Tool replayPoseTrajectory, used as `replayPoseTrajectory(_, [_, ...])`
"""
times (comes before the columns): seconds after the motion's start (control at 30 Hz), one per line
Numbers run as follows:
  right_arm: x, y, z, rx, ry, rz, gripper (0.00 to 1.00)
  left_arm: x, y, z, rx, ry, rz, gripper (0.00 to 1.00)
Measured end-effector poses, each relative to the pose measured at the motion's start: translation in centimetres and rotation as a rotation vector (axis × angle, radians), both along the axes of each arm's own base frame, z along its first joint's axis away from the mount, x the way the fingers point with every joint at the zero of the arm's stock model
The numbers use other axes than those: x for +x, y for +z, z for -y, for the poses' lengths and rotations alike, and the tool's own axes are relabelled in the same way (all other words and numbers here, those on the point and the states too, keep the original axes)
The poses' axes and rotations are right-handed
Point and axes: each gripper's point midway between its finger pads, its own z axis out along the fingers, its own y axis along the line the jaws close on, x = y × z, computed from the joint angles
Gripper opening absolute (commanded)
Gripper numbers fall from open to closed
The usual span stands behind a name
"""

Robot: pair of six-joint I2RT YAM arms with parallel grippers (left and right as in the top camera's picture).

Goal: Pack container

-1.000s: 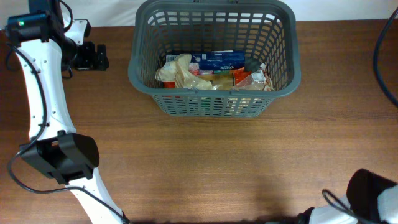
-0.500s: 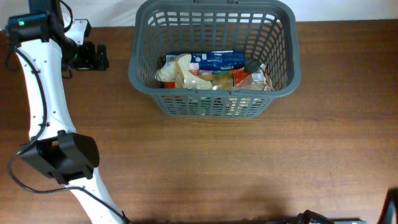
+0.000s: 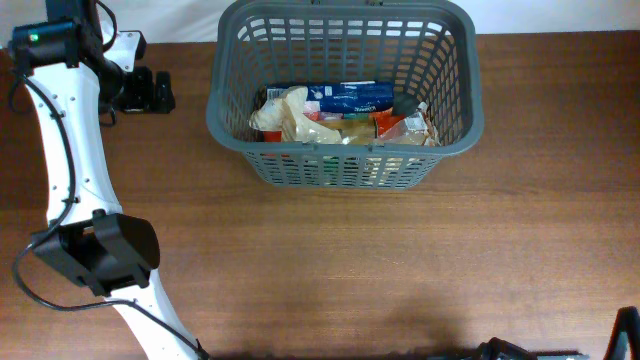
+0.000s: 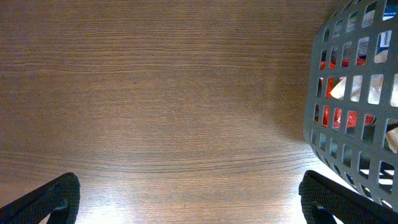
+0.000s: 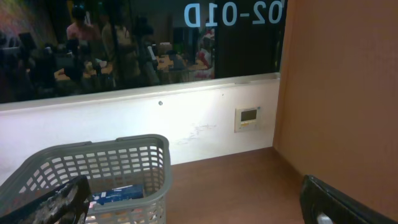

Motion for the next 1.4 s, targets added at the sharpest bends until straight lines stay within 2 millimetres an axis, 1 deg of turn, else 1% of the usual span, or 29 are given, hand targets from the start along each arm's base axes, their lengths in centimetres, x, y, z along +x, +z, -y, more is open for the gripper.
replayPoseTrajectory(0.23, [0.2,-0.2,0.1,0.006,0.001,-0.01,0.99,0.0,0.0,0.0,0.0,0.0,0.0,0.99])
replayPoseTrajectory(0.33, [1.7,-1.3,0.7,0.036,0.01,-0.071,0.99,0.0,0.0,0.0,0.0,0.0,0.0,0.99])
replayPoseTrajectory(0.37, [2.9,-2.1,1.1,0.058,0.016,-0.113,0.99,0.0,0.0,0.0,0.0,0.0,0.0,0.99])
replayPoseTrajectory(0.4, [3.6,-2.4,1.4,0.067,0.021,-0.128,0.99,0.0,0.0,0.0,0.0,0.0,0.0,0.99])
replayPoseTrajectory(0.43, [5.3,-2.2,2.0,0.069,0.036,-0.13,0.99,0.0,0.0,0.0,0.0,0.0,0.0,0.99])
replayPoseTrajectory(0.47, [6.3,-2.1,2.3,0.069,0.047,-0.127,0.99,0.0,0.0,0.0,0.0,0.0,0.0,0.99])
replayPoseTrajectory(0.5, [7.8,-1.9,2.7,0.067,0.068,-0.123,0.99,0.0,0.0,0.0,0.0,0.0,0.0,0.99])
replayPoseTrajectory(0.57, [11.8,-3.3,3.4,0.08,0.144,-0.153,0.99,0.0,0.0,0.0,0.0,0.0,0.001,0.99])
replayPoseTrajectory(0.6, [13.2,-3.4,3.3,0.069,0.181,-0.132,0.99,0.0,0.0,0.0,0.0,0.0,0.0,0.99])
replayPoseTrajectory(0.67, [15.1,-5.1,2.5,0.058,0.261,-0.121,0.99,0.0,0.0,0.0,0.0,0.0,0.001,0.99])
replayPoseTrajectory(0.7, [16.1,-6.4,1.8,0.05,0.312,-0.11,0.99,0.0,0.0,0.0,0.0,0.0,0.001,0.99])
replayPoseTrajectory(0.73, [16.7,-8.4,0.9,0.05,0.363,-0.117,0.98,0.0,0.0,0.0,0.0,0.0,0.001,0.99])
replayPoseTrajectory(0.77, [17.0,-8.8,0.5,0.035,0.384,-0.084,0.99,0.0,0.0,0.0,0.0,0.0,0.0,0.99])
replayPoseTrajectory(0.8, [17.3,-9.6,-0.1,0.023,0.417,-0.049,0.99,0.0,0.0,0.0,0.0,0.0,0.001,0.99])
replayPoseTrajectory(0.83, [17.3,-10.9,-0.6,0.017,0.441,-0.037,0.99,0.0,0.0,0.0,0.0,0.001,0.001,0.99])
replayPoseTrajectory(0.9, [17.4,-14.2,-1.4,0.013,0.48,-0.025,0.99,0.0,0.0,0.0,-0.001,0.001,0.0,0.99])
replayPoseTrajectory(0.97, [17.9,-16.9,-1.6,0.004,0.493,0.003,0.99,0.0,0.0,0.0,-0.001,0.001,0.0,0.99])
replayPoseTrajectory(1.07, [18.2,-21.6,-1.7,0.003,0.495,0.004,0.99,0.0,0.0,0.0,-0.001,0.003,0.0,0.99])
replayPoseTrajectory(1.13, [17.8,-23.5,-1.7,-0.001,0.495,0.02,0.99,0.0,0.0,0.0,-0.001,0.003,-0.001,0.99])
replayPoseTrajectory(1.23, [16.8,-24.9,-1.7,-0.016,0.495,0.066,0.99,0.0,0.0,0.0,-0.002,0.003,-0.001,0.99])
replayPoseTrajectory(1.3, [16.2,-25.3,-1.8,-0.024,0.495,0.094,0.99,0.0,0.0,0.0,-0.001,0.003,0.0,0.99])
replayPoseTrajectory(1.4, [16.0,-26.2,-1.8,-0.028,0.495,0.106,0.99,0.0,0.0,0.0,-0.001,0.003,0.0,0.99])
